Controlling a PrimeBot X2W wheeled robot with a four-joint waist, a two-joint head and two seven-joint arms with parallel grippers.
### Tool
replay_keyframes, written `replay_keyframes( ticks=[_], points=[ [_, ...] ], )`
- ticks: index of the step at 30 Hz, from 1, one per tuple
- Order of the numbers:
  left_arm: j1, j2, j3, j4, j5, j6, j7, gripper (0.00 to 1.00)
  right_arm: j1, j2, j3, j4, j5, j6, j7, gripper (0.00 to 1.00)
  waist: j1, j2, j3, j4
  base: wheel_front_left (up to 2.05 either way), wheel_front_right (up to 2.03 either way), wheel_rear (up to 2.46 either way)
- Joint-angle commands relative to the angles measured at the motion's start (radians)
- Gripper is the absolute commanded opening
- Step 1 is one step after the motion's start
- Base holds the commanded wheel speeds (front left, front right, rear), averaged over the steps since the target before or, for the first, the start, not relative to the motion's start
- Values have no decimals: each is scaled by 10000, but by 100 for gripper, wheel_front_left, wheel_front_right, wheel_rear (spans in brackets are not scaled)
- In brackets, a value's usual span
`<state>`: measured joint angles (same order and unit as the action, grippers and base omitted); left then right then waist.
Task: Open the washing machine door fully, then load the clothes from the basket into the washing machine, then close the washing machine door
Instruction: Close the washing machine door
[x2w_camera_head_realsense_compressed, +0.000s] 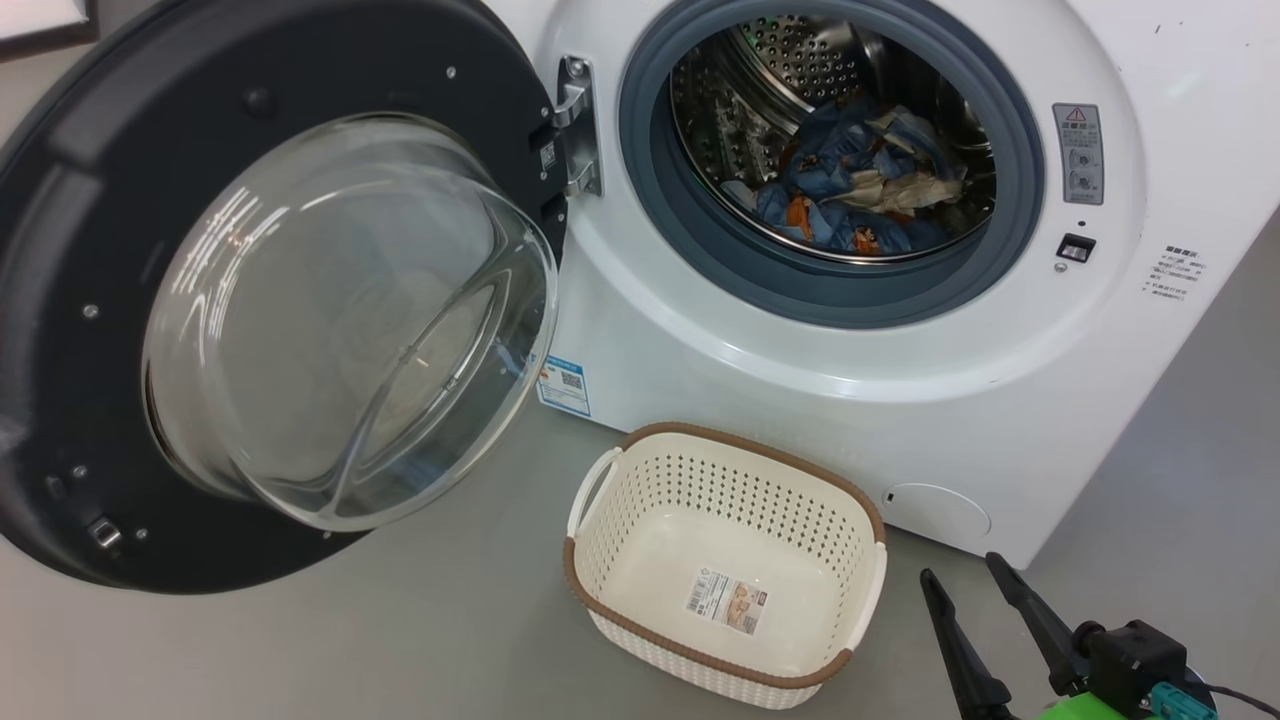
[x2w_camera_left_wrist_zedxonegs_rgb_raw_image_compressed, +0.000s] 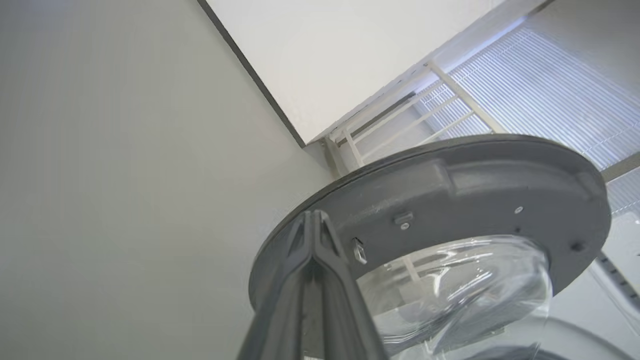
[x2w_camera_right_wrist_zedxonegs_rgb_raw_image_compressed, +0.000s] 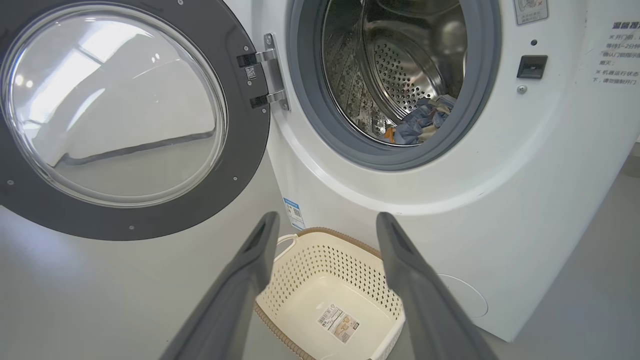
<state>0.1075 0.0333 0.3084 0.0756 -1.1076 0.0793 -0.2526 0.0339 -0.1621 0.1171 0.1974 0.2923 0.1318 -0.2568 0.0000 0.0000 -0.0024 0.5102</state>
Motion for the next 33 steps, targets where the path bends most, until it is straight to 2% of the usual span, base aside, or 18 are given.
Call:
replay_keyframes(
  ticks=[1,3,7,10,16,26,33],
  points=[
    [-614,173,561,-134,-611,-307,-35,0,-369,-115,238,-213,-12,-11,-49,100,0,0,14,9,0,0,0],
    [-911,207,1071,15,-1625,-661,212,0,-367,-101,260,-207,-12,-11,-49,100,0,0,27,14,0,0,0],
    [-1690,792,1832,547,-2911,-988,815,0,-358,-108,288,-209,2,-11,-49,100,0,0,50,17,0,0,0],
    [-2462,1199,2268,989,-3773,-1005,1235,0,-304,-142,286,-224,18,-11,-49,100,0,0,59,16,0,0,0],
    [-4003,1995,2488,2114,-5082,-978,2416,0,3,-145,167,-266,-19,-11,-49,100,0,0,85,24,0,0,0],
    [-5635,3519,2272,4764,-5218,-1085,3380,0,507,-304,-92,-413,-98,-11,-49,100,0,0,275,-223,0,0,0],
    [-5992,3812,2274,5831,-5231,-1511,3578,0,474,-706,-76,-507,-65,-11,-49,100,0,0,733,-680,0,0,0]
  ],
)
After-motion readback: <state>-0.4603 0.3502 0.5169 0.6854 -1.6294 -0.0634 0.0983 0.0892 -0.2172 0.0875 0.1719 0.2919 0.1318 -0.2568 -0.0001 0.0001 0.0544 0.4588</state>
